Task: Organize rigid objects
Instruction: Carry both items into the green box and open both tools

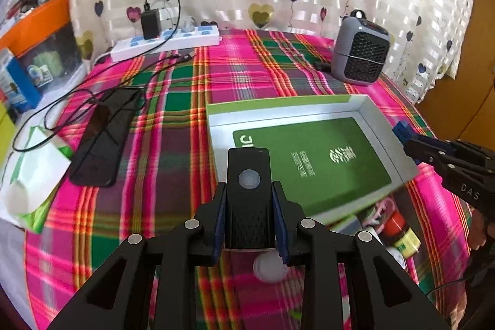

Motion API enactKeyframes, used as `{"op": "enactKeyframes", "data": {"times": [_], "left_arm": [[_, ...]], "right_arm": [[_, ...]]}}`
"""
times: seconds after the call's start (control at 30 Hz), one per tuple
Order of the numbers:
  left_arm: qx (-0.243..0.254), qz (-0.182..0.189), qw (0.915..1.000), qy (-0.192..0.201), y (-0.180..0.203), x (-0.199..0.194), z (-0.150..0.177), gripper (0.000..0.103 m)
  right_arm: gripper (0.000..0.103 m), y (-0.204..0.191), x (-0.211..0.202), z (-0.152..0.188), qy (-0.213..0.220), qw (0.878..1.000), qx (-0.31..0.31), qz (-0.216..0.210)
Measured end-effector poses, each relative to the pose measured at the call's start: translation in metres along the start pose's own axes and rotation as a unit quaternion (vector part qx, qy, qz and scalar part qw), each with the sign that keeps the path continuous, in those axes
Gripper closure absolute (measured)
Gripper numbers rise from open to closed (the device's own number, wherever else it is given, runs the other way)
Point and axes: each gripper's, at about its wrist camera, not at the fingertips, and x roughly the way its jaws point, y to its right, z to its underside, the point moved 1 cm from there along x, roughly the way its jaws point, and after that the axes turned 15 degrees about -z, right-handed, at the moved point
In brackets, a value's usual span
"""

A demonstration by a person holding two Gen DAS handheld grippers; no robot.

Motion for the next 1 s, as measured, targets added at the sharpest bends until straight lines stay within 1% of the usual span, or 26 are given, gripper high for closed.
{"op": "enactKeyframes", "data": {"times": [0.17, 0.33, 0.47, 0.67, 0.93, 1.0], "left_arm": [[0.008, -0.003, 0.9998, -0.017, 0.011, 0.026, -0.013, 0.077], [0.014, 0.001, 0.9996, -0.023, 0.018, 0.041, -0.020, 0.077], [0.013, -0.004, 0.9995, -0.030, 0.021, 0.052, -0.025, 0.077], [0.019, -0.007, 0.9994, -0.028, 0.026, 0.059, -0.028, 0.077], [0.026, -0.001, 0.9992, -0.030, 0.034, 0.066, -0.028, 0.077], [0.029, -0.007, 0.9992, -0.026, 0.035, 0.066, -0.028, 0.077]], "right_arm": [[0.080, 0.014, 0.024, -0.013, -0.015, 1.000, 0.013, 0.005], [0.080, 0.022, 0.041, -0.021, -0.025, 1.000, 0.015, 0.005], [0.080, 0.026, 0.053, -0.026, -0.033, 0.999, 0.014, 0.004], [0.080, 0.028, 0.069, -0.029, -0.044, 0.999, 0.009, 0.006], [0.080, 0.031, 0.080, -0.031, -0.052, 0.999, 0.008, 0.009], [0.080, 0.031, 0.083, -0.030, -0.054, 0.998, 0.008, 0.009]]}}
